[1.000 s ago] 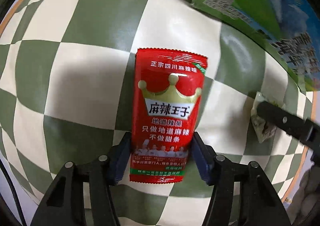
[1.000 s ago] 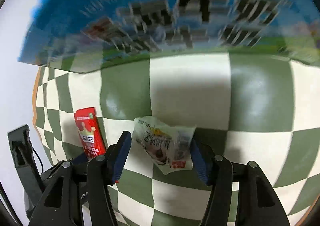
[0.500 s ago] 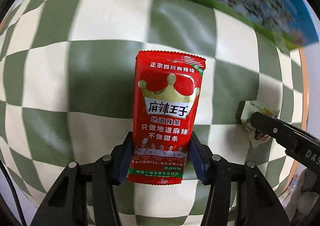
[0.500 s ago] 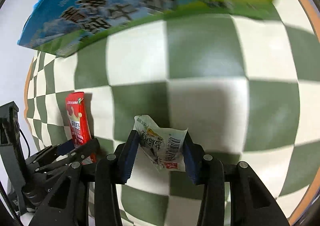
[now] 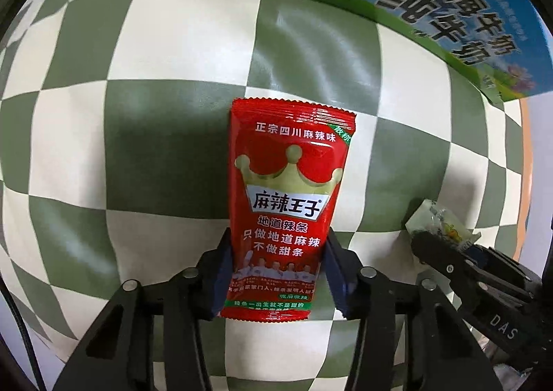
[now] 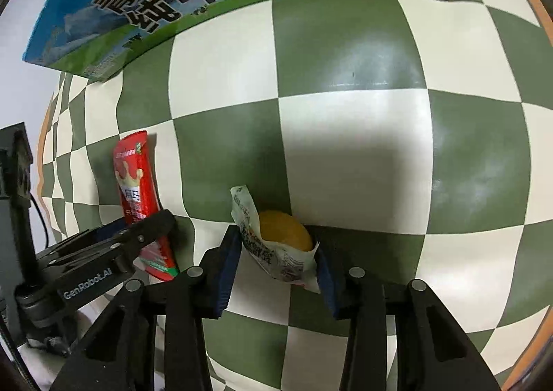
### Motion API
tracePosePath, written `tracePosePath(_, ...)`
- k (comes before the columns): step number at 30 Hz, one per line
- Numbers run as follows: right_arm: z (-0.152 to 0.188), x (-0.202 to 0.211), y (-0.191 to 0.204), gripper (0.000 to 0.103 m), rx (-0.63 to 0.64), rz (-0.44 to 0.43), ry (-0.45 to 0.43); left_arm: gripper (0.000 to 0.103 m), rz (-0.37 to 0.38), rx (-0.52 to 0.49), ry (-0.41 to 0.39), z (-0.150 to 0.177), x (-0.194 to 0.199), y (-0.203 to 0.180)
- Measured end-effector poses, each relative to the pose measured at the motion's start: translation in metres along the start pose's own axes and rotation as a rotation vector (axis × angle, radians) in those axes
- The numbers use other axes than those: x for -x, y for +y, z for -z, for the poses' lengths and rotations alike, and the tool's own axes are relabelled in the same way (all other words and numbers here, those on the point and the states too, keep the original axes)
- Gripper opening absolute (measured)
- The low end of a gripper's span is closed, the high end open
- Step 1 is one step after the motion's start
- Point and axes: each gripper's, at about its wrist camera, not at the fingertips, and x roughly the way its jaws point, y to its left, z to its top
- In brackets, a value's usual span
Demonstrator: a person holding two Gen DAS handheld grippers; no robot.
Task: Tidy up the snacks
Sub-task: 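Carry both packets into the box and open both tools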
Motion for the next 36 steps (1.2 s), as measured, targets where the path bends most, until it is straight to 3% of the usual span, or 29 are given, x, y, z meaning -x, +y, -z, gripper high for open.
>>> tracePosePath(8, -0.001, 0.040, -0.020, 0.043, -0.006, -0.057, -0.058, 0.043, 0.050, -0.025, -0.064, 0.005, 0.049, -0.016)
tracePosePath(17, -0.009, 0.113, -0.019, 0.043, 0.032, -0.128, -0.157, 0.043, 0.202, -0.068, -0.190, -0.022, 0.143, -0.035)
tracePosePath(21, -0.028, 0.162, -0.014, 0.043, 0.060, -0.153, -0.237, 0.043, 0.269, -0.090, -0.212, -0.066, 0.168, -0.063)
tracePosePath(28, -0.094, 0.221, -0.014, 0.043, 0.083, -0.114, -0.366, 0.044, 0.230, -0.135, -0.255, -0.150, 0.188, -0.100)
tracePosePath(32, -0.150, 0.225, -0.019, 0.043, 0.068, -0.050, -0.398, 0.044, 0.194, -0.116, -0.204, -0.201, 0.167, -0.103)
tracePosePath(36, -0.201, 0.207, -0.032, 0.043, 0.044, 0.016, -0.354, 0.044, 0.156, -0.094, -0.132, -0.241, 0.136, -0.101)
